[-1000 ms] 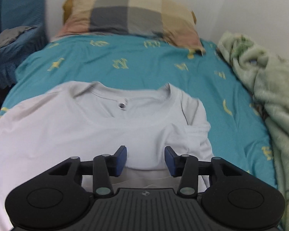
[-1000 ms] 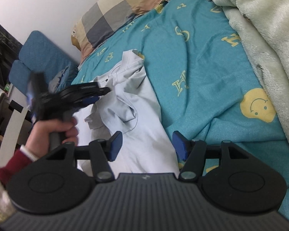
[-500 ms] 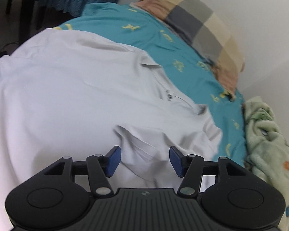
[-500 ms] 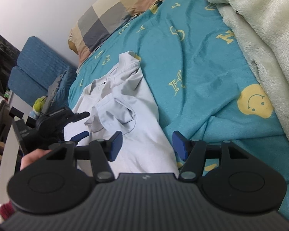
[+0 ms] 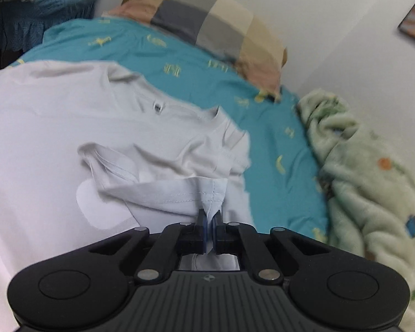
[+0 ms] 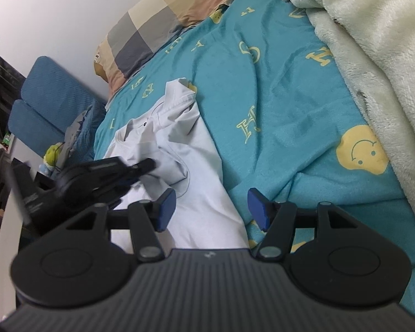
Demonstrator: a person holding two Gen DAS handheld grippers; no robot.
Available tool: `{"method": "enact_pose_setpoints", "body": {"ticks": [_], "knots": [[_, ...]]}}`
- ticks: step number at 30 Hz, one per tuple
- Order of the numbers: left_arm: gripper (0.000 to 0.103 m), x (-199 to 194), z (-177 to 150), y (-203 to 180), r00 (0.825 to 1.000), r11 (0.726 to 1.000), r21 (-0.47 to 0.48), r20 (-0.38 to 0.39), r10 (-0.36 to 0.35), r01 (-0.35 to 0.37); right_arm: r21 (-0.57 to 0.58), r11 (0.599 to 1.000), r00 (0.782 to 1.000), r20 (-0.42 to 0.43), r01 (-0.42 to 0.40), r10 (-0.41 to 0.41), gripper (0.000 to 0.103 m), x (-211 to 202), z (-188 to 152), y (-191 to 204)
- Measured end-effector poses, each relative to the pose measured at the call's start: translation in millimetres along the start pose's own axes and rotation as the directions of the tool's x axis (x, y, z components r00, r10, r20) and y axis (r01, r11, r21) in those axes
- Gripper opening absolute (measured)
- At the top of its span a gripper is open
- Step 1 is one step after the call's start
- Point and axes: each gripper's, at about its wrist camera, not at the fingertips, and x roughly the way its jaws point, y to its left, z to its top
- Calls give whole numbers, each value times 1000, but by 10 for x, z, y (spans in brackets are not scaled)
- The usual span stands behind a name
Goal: Fold clothes
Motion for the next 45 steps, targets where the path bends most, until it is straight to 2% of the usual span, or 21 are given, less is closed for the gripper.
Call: {"method": "enact_pose_setpoints", "body": {"ticks": [4, 8, 11, 12, 15, 17, 21, 24, 28, 32, 34, 36, 38, 42, 43, 44, 45], "knots": [[3, -537, -34, 207, 997, 998, -52, 73, -23, 27, 11, 1000, 1000, 21, -10, 9, 61, -92, 20, -29], [3, -716, -203, 612, 993, 988, -115, 47, 106, -100, 6, 1000, 999, 29, -20, 20, 61, -159, 29, -38], [5, -575, -296, 864, 980, 977, -87, -17, 196, -197, -35, 999, 999, -16, -38, 38, 61, -134, 22, -4], [5, -542, -312, 891, 980, 978, -62, -21, 200, -201, -49, 998, 998, -31, -47, 45, 61, -129, 18, 12], [12, -653, -360, 863, 984, 983, -63, 3, 176, -175, -85, 993, 994, -80, -84, 77, 61, -129, 8, 66], [28, -827, -425, 749, 990, 989, -56, 17, 141, -140, -117, 988, 991, -98, -105, 94, 61, -185, 6, 111], [34, -1217, -702, 358, 994, 993, 56, 33, 105, -107, -168, 975, 988, -80, -144, 132, 61, -449, 3, 203], [34, -1474, -1039, 17, 998, 992, 113, 15, 55, -56, -203, 966, 986, -69, -163, 152, 61, -706, -2, 255], [34, -1736, -1583, -379, 999, 979, 201, -28, -32, 37, -270, 952, 989, -38, -148, 143, 61, -1075, -105, 276], [34, -1844, -2100, -704, 987, 954, 269, -114, -110, 137, -206, 967, 988, 11, -151, 156, 61, -1389, -249, 16], [34, -1834, -2315, -854, 982, 934, 320, -151, -115, 159, -155, 977, 987, 35, -149, 157, 61, -1468, -278, -93], [36, -1743, -2485, -947, 980, 915, 378, -180, -79, 144, -139, 978, 986, 48, -153, 161, 61, -1483, -270, -127], [36, -1589, -2566, -957, 972, 913, 384, -229, -47, 134, -133, 979, 985, 50, -156, 164, 61, -1462, -254, -139], [36, -1388, -2655, -886, 957, 920, 367, -289, -30, 140, -127, 982, 990, -6, -142, 142, 61, -1279, -258, -157], [24, -1341, -2673, -864, 953, 920, 367, -302, -21, 137, -127, 982, 991, -19, -137, 136, 61, -1248, -261, -157], [6, -1300, -2687, -840, 950, 921, 365, -313, -14, 134, -127, 982, 991, -28, -137, 134, 61, -1233, -268, -157], [6, -1303, -2671, -807, 949, 926, 352, -315, -19, 135, -127, 982, 990, -33, -138, 135, 61, -1226, -274, -159]]}}
